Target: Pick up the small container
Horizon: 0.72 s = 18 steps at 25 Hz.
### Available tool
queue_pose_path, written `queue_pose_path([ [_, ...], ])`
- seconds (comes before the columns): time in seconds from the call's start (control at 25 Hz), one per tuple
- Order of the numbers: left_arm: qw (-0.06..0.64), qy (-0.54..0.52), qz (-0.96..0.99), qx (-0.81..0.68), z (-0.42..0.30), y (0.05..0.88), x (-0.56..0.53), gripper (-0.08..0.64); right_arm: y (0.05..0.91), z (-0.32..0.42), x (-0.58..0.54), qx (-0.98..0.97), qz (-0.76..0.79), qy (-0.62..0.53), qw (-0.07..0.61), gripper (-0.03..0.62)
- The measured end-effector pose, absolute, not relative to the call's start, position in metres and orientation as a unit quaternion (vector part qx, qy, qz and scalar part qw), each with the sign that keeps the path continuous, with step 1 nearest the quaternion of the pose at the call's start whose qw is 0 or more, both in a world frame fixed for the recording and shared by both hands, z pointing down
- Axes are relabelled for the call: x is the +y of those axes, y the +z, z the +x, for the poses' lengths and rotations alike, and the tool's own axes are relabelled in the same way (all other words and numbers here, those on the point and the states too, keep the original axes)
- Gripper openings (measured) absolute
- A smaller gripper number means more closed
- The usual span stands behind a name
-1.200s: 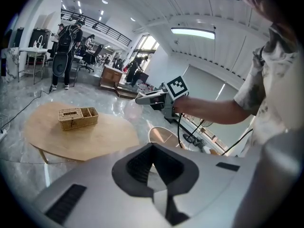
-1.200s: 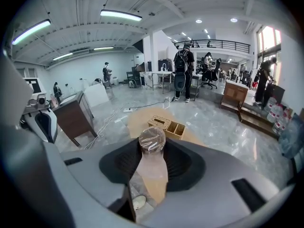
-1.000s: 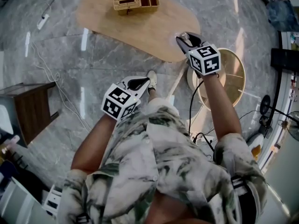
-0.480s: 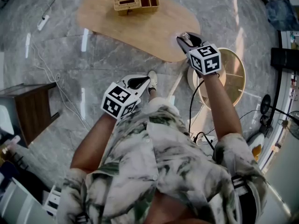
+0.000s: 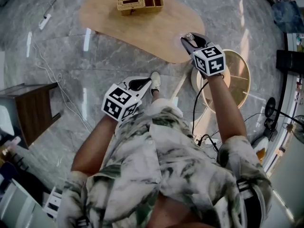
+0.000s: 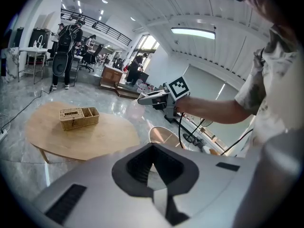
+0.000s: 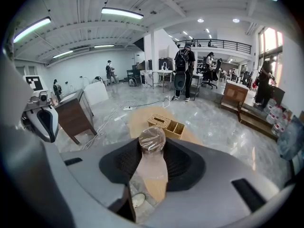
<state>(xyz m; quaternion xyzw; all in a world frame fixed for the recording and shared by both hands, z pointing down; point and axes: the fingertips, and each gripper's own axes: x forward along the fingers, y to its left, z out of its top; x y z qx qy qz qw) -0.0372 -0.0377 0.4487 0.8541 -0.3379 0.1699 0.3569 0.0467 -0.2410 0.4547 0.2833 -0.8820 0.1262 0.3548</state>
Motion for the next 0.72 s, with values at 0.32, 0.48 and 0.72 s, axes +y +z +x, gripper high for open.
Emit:
queue_pose_path([
  [0.32, 0.364, 0.167, 0.850, -0.344, -0.038, 0.449, -0.049, 0.021, 0.462, 0.048, -0.252, -0.882, 0.279, 0.130, 0.358, 0.160],
  [0.48, 0.365, 0.169, 0.847, -0.347, -0.039, 0.451, -0.055, 0.021, 0.469, 0.048, -0.259, -0.882, 0.276, 0.131, 0.359, 0.160],
  [0.72, 0.368, 0.172, 0.843, -0.352, -0.038, 0.456, -0.064, 0.021, 0.479, 0.049, -0.268, -0.882, 0.268, 0.133, 0.364, 0.160],
])
